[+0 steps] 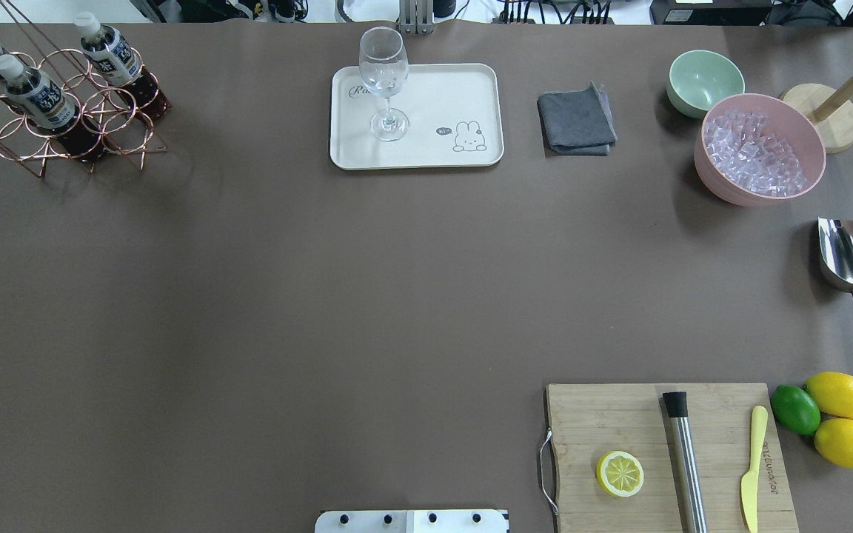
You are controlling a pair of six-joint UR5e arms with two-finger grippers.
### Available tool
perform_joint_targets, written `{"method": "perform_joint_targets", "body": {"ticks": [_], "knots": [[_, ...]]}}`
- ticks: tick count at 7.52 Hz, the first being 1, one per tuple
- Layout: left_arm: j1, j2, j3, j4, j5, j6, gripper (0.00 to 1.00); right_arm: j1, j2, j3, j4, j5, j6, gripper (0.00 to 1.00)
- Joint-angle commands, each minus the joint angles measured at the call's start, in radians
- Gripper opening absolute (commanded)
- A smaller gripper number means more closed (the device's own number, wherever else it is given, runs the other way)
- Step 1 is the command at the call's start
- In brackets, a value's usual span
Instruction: Take tea from basket to plate
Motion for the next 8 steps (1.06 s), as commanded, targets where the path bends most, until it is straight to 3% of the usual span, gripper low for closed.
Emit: {"method": "perform_joint_targets", "body": {"ticks": [1,3,8], "knots": [[0.007,-0.103,0.017,0.053,-0.006,0.217,0.98,0.0,0.003,0.0,0.0,0.003,0.0,1.0],[0.001,-0.294,0.272,0.069,-0.076,0.239,0.98,0.0,0.003,-0.001,0.0,0.003,0.0,1.0],[0.044,-0.303,0.333,0.01,-0.08,0.302,0.95,0.0,0.003,-0.001,0.0,0.001,0.0,1.0]]}}
